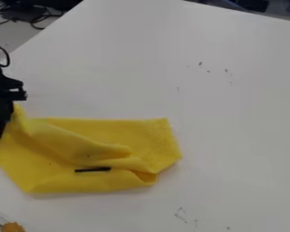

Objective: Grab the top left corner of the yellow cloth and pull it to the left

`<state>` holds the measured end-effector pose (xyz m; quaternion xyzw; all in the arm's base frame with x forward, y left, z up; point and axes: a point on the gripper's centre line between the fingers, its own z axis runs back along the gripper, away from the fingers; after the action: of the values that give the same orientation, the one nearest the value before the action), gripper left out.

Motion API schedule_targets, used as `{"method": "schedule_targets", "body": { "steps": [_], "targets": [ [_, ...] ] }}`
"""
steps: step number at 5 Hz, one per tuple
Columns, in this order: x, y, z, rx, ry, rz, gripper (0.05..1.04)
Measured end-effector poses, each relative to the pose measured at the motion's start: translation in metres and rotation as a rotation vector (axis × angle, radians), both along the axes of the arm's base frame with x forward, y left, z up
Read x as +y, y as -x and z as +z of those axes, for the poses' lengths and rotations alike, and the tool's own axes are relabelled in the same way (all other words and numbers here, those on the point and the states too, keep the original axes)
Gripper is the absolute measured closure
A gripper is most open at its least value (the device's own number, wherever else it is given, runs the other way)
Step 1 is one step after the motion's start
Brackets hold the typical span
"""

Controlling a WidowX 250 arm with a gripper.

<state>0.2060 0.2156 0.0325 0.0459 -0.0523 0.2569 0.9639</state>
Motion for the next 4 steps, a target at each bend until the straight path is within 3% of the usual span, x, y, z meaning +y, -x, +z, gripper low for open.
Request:
{"method": "schedule_targets", "body": {
  "steps": [1,2,3,4],
  "targets": [
    [0.011,0.006,0.0,0.022,-0.061,0.018,0.31],
    [0.019,0.013,0.002,0.068,-0.113,0.026,0.085],
    [0.013,0.01,0.009,0.082,-0.096,-0.059,0.08],
    [-0.014,0.002,0.033,0.029,-0.093,-0.172,0.084]
  ]
}}
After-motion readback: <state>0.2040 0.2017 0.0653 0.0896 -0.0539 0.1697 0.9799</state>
